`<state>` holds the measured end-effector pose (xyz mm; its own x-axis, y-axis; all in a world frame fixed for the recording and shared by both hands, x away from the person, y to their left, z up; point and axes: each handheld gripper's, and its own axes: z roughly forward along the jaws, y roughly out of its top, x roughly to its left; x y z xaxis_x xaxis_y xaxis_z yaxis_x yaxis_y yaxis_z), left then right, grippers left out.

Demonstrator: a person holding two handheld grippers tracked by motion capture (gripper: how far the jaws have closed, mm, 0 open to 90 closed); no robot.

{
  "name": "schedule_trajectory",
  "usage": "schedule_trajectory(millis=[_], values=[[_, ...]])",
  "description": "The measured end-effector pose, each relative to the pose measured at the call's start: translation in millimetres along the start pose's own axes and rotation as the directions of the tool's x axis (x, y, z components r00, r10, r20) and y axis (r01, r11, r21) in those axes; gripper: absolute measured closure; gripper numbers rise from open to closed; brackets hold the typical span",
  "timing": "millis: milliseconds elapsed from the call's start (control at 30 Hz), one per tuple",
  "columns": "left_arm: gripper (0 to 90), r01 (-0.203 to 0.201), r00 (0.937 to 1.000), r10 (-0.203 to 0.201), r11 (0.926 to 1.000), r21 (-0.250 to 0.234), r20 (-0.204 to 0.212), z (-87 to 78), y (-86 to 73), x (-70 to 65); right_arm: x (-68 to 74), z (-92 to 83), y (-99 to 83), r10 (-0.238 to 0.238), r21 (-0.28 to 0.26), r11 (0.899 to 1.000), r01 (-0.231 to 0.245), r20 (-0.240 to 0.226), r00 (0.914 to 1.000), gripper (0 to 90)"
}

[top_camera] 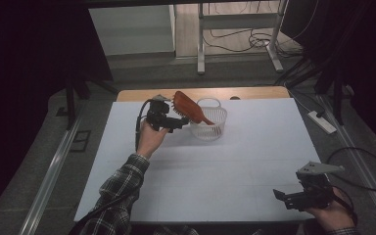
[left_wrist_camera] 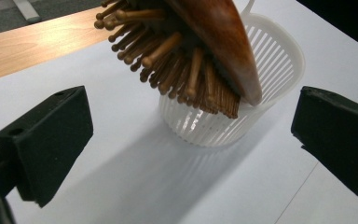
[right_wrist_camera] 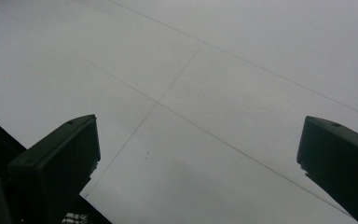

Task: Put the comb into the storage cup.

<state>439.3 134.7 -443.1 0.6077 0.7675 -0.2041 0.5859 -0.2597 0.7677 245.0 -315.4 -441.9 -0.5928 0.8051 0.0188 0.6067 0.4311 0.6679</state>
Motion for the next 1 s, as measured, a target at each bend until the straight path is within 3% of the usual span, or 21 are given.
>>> schedule_trajectory(millis=[433,1000], values=[[0.0,-0.051,0.9983,0.052,0.9986,0.014,-0.026,-8.3,-10.3,-5.7,0.0,0.7,-0.1,0.004,0.008,1.000,-0.004,0.005,1.0000,0.0],[0.0,-0.051,0.9986,0.051,0.9984,0.026,-0.013,-18.9,-25.9,-6.4,0.3,0.1,-0.3,0.007,0.003,1.000,-0.007,0.007,1.0000,0.0]])
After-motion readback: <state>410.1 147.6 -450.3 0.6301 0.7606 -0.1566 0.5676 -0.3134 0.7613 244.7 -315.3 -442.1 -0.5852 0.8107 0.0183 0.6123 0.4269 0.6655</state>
